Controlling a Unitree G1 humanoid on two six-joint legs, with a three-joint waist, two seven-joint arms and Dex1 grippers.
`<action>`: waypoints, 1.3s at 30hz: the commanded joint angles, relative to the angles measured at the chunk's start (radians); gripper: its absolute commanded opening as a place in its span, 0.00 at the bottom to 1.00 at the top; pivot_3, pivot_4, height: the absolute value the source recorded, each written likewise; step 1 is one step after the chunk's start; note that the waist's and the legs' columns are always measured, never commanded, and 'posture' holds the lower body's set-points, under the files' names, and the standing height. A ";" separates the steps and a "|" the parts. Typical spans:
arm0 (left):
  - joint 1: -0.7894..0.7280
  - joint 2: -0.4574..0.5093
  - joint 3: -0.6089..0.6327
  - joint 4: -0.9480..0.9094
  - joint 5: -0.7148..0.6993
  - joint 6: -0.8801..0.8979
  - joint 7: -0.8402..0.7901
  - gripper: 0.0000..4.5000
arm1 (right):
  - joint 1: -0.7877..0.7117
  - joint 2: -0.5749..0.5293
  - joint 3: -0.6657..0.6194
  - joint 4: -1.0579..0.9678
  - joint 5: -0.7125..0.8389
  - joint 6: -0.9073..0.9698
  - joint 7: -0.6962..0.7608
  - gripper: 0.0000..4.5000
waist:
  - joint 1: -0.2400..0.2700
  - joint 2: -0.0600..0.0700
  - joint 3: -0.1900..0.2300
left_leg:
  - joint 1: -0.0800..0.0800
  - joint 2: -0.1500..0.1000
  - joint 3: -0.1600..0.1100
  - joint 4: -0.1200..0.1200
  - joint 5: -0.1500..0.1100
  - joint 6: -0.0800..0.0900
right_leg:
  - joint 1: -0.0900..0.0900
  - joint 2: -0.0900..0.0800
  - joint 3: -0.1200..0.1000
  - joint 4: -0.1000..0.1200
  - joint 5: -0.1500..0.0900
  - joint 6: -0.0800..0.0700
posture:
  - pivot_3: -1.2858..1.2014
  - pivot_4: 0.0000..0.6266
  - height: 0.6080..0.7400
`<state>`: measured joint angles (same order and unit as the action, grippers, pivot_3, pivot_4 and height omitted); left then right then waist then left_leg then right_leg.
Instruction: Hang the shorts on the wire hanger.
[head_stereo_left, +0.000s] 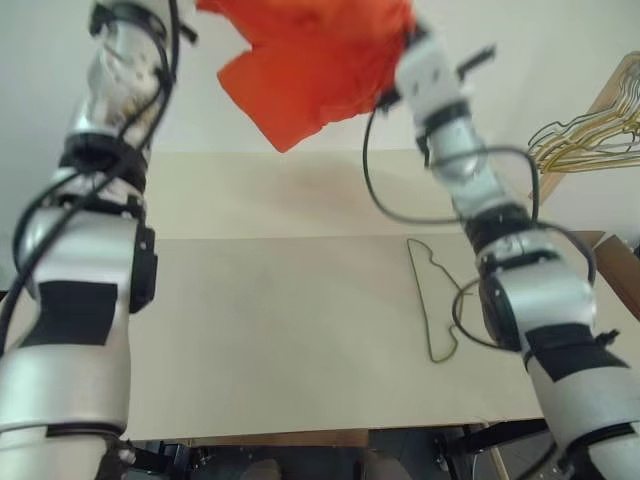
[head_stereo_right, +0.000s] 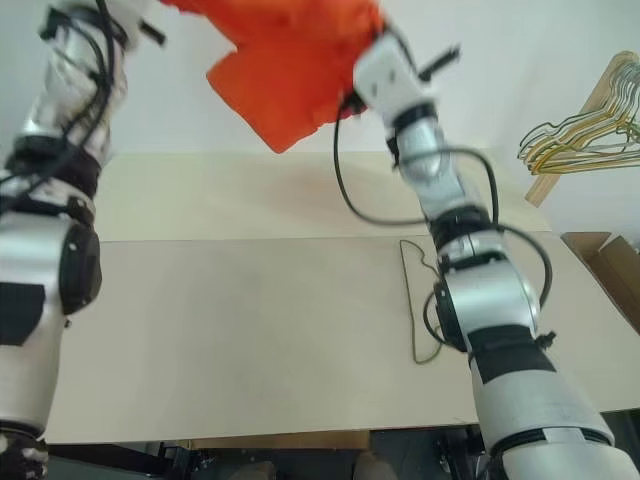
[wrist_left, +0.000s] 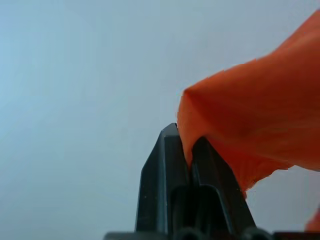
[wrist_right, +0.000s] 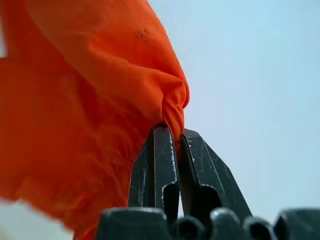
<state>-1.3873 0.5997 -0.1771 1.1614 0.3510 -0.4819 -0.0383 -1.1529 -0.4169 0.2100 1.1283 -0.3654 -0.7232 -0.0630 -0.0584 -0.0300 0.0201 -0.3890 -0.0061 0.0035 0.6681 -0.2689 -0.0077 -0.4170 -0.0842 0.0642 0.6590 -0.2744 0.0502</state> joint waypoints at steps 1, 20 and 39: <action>0.287 0.022 0.011 -0.317 -0.156 -0.022 -0.311 0.00 | 0.140 -0.083 0.043 -0.122 0.009 -0.151 0.176 0.01 | -0.005 0.001 0.000 | 0.000 0.000 -0.001 0.001 0.000 0.000 | 0.001 0.000 0.000 0.000 0.000 0.001 | 0.52 0.00 1.00; 1.407 0.723 0.193 -1.400 -0.605 0.327 -1.348 0.00 | 0.389 -0.203 0.142 -0.288 0.004 -0.285 0.611 0.01 | -0.055 0.007 0.003 | 0.052 0.007 -0.022 -0.007 -0.012 0.020 | 0.049 0.010 0.004 -0.011 -0.004 -0.004 | 0.53 0.00 1.00; 1.507 0.612 0.218 -1.659 -0.699 0.570 -1.315 0.00 | 0.541 -0.335 0.151 -0.409 -0.046 -0.442 0.595 0.01 | -0.013 0.007 0.003 | 0.052 0.005 -0.019 -0.007 -0.012 0.020 | 0.049 0.009 0.006 -0.011 -0.005 -0.004 | 0.52 0.00 1.00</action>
<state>0.1351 1.2151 0.0479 -0.4704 -0.3488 0.0714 -1.3630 -0.6063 -0.7338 0.3781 0.7655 -0.4230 -1.1386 0.5420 -0.0716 -0.0230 0.0233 -0.3372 -0.0008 -0.0159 0.6611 -0.2808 0.0122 -0.3680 -0.0750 0.0698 0.6481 -0.2792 0.0461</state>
